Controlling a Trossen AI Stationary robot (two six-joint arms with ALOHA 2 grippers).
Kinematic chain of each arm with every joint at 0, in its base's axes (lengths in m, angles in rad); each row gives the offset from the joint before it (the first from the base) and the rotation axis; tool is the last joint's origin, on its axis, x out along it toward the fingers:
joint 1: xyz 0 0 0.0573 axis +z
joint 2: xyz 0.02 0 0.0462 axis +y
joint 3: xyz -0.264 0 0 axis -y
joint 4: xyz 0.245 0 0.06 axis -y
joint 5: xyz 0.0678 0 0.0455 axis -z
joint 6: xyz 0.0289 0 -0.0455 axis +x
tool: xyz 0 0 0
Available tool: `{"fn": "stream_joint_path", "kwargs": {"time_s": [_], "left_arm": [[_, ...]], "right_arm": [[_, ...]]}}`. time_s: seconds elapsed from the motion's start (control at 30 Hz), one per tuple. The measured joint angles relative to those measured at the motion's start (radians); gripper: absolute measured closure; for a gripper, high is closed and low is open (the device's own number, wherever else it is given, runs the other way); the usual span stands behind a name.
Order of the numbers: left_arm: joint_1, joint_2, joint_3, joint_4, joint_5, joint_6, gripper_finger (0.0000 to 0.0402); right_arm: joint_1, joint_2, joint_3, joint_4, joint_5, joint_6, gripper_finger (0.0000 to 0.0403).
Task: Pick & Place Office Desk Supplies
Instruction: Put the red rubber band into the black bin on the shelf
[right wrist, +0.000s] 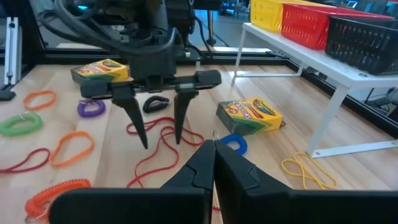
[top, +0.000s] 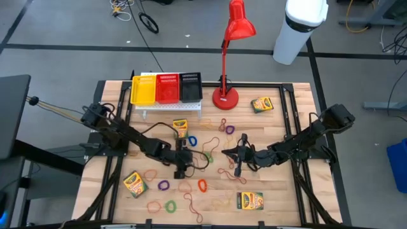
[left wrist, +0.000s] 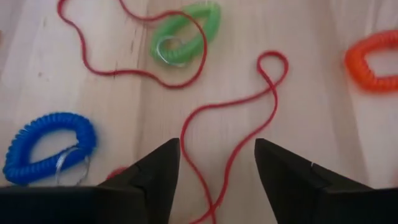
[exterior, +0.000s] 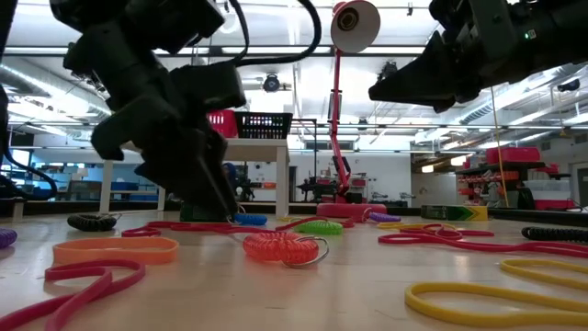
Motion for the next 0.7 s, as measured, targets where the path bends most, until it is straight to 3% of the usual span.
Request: {"fn": "stream_joint_path", "kwargs": {"time_s": [0.4,0.7], "left_arm": [[0.006,0.037,0.001,-0.051,0.042,0.017,0.0207],[0.019,0.039,0.015,-0.070,0.118,0.044,0.0341]], "right_arm": [[0.000,0.000,0.000,0.000,0.003,0.000,0.0383],[0.000,0.000,0.000,0.002,0.003,-0.001,0.0382]]}}
